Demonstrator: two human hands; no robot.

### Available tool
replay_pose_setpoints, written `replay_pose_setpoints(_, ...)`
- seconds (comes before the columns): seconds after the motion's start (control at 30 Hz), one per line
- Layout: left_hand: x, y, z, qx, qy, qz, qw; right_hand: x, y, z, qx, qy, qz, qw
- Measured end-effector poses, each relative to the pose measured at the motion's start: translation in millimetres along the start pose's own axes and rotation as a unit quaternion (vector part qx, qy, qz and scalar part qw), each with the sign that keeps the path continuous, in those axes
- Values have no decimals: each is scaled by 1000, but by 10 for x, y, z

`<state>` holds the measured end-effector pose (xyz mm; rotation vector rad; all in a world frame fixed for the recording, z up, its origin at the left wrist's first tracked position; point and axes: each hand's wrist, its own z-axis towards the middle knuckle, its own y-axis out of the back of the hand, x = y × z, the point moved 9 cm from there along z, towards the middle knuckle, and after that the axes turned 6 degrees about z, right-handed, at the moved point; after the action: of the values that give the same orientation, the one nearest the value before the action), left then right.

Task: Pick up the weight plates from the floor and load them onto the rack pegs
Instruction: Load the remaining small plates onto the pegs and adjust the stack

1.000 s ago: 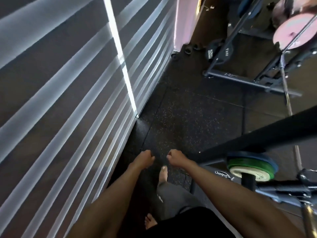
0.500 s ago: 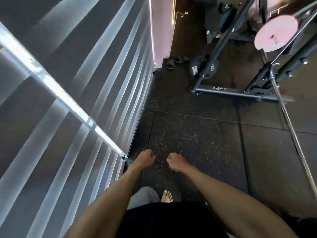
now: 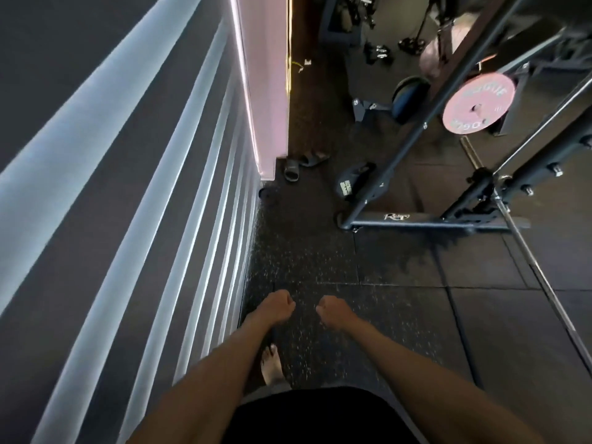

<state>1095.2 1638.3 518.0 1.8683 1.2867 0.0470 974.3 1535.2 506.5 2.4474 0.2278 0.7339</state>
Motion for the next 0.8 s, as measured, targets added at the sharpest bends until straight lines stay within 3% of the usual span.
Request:
replay_pose_setpoints(0.17,-216,854,873,17,-29,32,999,528,692,781,-33,-15,53,998)
replay_pose_setpoints(0.33,-502,1529,1896,41,-42,23,998,728,1208,1909,-10,-39,77,996)
replay_pose_setpoints(0.8,-2181,3531,4825,44,-71,50,995,1584,3968,4229,-68,-58,166,982)
